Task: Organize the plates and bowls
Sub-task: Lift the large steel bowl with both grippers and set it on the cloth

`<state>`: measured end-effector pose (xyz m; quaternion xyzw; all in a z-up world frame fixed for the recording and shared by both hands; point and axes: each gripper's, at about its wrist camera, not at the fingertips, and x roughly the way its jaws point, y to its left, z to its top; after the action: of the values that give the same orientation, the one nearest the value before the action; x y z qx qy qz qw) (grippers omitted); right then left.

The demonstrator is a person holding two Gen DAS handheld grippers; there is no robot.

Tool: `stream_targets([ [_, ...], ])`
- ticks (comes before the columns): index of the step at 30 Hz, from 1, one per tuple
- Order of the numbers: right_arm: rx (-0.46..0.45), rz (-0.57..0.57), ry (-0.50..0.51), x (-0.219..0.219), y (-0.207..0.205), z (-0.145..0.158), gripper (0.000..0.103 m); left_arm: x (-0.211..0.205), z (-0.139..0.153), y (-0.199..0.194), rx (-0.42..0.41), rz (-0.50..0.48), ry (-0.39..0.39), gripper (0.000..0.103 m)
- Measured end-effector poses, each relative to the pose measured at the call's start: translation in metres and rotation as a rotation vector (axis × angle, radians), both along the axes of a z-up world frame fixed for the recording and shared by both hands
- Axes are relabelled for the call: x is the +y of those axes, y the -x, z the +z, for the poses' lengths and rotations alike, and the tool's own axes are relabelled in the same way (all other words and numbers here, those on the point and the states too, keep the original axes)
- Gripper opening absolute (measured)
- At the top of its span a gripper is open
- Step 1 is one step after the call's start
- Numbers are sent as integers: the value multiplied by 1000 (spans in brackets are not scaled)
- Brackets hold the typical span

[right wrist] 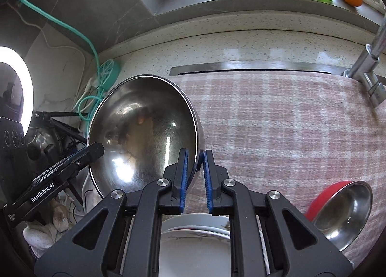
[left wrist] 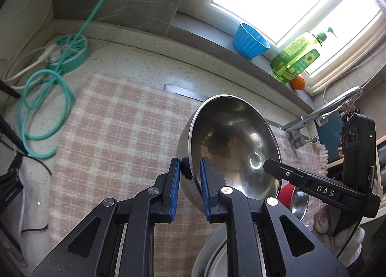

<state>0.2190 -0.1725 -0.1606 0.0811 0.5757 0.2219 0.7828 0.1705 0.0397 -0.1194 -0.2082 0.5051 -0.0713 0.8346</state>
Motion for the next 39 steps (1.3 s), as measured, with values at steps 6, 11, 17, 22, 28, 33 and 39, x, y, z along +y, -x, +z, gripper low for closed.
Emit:
stream_targets([
  [6,16,75,4,37,14,-10,13,32,-6,26,11,62,-3,15],
  [11,29,124,11,59,27,-15,13,50,-14,46,29,100,1,15],
  [17,37,170,28,79,43,-23,13,64,-22,69,50,140,8,15],
  [22,54,192,31,87,51,-30,13,72,-24,83,54,159,6,15],
  [28,63,207,43,92,58,-34,13,79,-32,90,72,182,23,15],
  [33,70,212,38,93,59,-35,13,80,-36,94,82,191,27,15],
  [39,68,221,37,93,61,-36,13,80,-39,97,92,197,30,15],
])
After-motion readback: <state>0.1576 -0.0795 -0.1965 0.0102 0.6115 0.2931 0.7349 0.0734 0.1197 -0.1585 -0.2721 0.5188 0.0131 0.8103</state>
